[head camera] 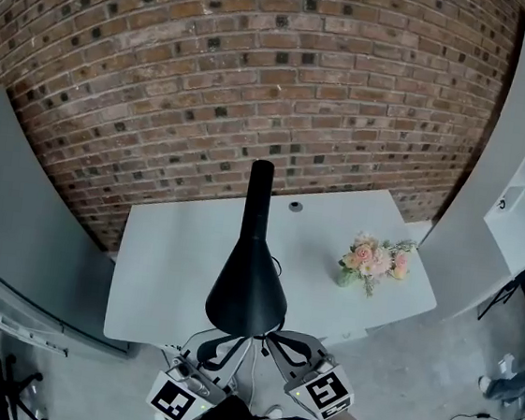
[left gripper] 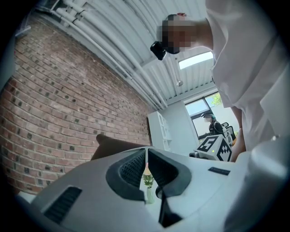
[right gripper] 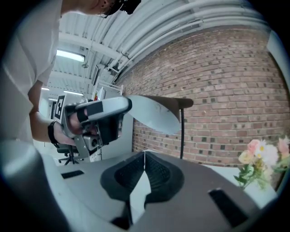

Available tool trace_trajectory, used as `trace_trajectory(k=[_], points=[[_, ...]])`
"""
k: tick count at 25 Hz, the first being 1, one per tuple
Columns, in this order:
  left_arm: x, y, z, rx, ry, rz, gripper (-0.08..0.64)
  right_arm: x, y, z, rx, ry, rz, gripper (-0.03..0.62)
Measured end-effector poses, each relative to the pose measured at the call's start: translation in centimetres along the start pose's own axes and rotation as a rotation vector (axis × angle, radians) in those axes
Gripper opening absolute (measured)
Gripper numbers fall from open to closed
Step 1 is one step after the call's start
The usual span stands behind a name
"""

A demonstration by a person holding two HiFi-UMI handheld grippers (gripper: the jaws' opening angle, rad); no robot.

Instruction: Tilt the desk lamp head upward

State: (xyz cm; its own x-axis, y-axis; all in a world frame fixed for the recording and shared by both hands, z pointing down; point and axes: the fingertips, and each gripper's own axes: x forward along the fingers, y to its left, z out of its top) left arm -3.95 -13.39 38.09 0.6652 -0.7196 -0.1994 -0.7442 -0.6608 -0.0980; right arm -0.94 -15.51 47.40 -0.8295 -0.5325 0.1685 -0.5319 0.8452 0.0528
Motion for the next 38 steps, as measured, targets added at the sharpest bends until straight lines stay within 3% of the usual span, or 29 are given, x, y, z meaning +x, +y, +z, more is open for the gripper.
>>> trace_trajectory(k=[5,15,25,33,38], points=[[0.0,0.1,1.6,0.061,0.003,0.014,0.018,0.2,-0.2,1.1,-0.021,-0.034,-0.005,0.018],[-0.1,2.0,1.3,0.113,0.031,0.111,0.017,0.0,0.5,1.1,-0.024,-0.036,-0.006,0.018],[0.8,1.6,2.4,0.182,0.067,0.127,0.012,-0.6,0.9,1.2,-0.021,-0.042,-0.012,0.018],[1.6,2.0,4.4,0.311,0.111,0.143,0.011,-0.6,1.2,1.4,-0.031,-0.047,-0.007,0.017],[2.0,2.2,5.1,0.339,0.109,0.157,0.008,-0.6,1.5,1.6,-0.047,-0.049,0.000,0.018]])
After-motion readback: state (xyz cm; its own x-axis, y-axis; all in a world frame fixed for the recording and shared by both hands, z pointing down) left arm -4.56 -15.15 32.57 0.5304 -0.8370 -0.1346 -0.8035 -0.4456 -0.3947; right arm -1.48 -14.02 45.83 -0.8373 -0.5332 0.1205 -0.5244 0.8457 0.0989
